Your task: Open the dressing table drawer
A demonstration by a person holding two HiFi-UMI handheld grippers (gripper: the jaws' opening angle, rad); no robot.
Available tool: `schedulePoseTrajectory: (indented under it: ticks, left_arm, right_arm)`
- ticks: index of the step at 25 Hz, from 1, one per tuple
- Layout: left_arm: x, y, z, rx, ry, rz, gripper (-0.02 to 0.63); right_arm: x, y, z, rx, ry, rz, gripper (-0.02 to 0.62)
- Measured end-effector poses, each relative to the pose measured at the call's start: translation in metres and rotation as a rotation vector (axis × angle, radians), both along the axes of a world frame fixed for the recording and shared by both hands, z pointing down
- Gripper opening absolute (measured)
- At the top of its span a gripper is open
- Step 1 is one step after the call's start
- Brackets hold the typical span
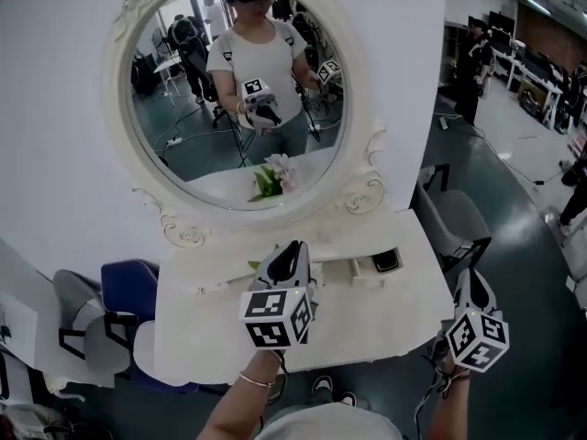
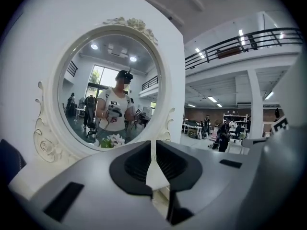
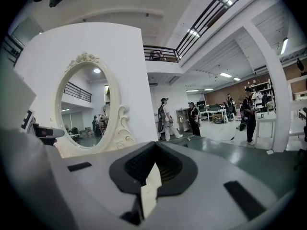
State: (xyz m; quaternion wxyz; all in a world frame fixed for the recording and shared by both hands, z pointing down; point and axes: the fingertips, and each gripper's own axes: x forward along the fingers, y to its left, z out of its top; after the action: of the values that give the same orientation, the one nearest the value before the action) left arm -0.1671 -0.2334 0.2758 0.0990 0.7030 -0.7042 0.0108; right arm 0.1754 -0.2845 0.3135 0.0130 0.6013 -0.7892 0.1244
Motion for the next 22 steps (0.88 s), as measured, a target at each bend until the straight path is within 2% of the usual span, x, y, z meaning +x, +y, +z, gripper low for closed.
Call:
schedulePoseTrajectory:
  ticks: [4, 9, 22]
  left_arm:
    - [-0.023, 0.005, -0.009, 0.043, 0.037, 0.025, 0.034]
    - [-0.041, 0.006, -0.009, 0.056, 0.033, -0.009, 0.031]
    - [-0.032, -0.003, 0.004, 0.028, 0.044, 0.009, 0.028]
  right_arm:
    - [-0.01, -0.005, -0.009, 0.023, 0.017, -0.004, 0.006]
    - [-0.019, -0.002, -0.009, 0.021, 0.044, -0.005, 0.006]
    - [-0.017, 0.007, -0.012, 0.018, 0.104, 0.029, 0.003]
